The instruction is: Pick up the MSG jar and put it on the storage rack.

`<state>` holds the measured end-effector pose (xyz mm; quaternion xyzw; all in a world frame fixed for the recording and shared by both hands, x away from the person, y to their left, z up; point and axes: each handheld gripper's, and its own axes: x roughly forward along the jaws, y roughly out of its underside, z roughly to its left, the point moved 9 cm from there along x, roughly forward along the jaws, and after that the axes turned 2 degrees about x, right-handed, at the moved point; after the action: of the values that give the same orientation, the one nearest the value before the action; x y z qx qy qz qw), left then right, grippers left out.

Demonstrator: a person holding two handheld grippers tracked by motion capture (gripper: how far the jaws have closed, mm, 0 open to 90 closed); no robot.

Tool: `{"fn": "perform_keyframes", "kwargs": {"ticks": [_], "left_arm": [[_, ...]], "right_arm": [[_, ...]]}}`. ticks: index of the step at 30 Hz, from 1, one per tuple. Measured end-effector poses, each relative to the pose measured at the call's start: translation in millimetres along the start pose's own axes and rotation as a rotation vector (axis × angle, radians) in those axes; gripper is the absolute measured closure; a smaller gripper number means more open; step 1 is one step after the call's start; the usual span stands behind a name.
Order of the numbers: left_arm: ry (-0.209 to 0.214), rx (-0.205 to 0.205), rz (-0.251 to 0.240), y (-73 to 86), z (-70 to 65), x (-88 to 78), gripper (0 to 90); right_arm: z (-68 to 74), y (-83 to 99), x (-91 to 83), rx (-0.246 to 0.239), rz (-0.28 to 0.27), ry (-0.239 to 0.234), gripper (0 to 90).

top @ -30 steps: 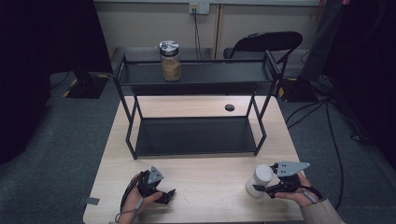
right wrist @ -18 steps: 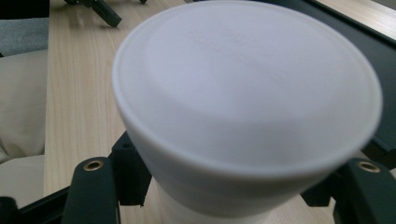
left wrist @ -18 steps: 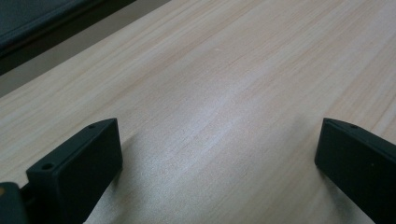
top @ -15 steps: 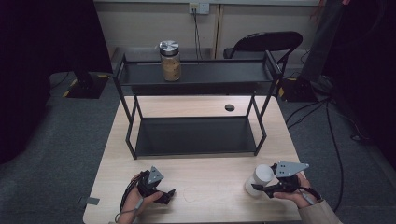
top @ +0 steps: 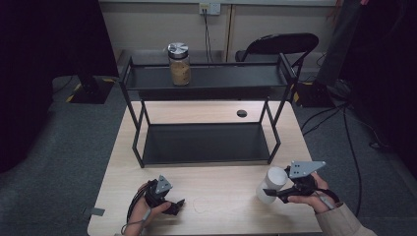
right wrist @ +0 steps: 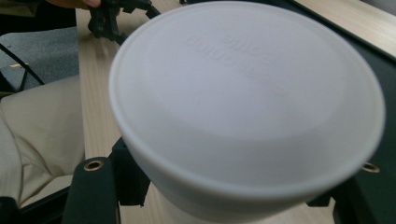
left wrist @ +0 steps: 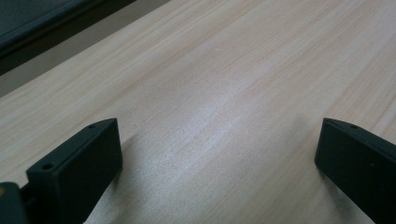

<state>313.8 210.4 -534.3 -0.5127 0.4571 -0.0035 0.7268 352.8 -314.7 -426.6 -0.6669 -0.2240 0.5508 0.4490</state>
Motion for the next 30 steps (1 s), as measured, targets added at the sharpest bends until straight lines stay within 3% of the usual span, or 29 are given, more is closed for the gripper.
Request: {"fn": "perform_keyframes", "kwargs": {"ticks": [8,15,19,30], "left_arm": [[0.0,0.0,0.0,0.0,0.0,0.0,0.0],[0.0,0.0,0.0,0.0,0.0,0.0,0.0],[0.0,0.0,0.0,0.0,0.0,0.0,0.0],[0.0,0.002,0.002,-0.1,0.2,-0.1,0.0]], "right_arm": [[-4.9,-37.4,-10.8,0.0,-0.006,-0.012,34.1],[-11.0,-73.2,-21.9,-0.04,0.009,-0.011,34.1],[-15.8,-93.2,-27.8,-0.039,0.007,-0.009,34.1],[-25.3,-150.0,-39.5,-0.053,0.016,0.019,34.1]]}}
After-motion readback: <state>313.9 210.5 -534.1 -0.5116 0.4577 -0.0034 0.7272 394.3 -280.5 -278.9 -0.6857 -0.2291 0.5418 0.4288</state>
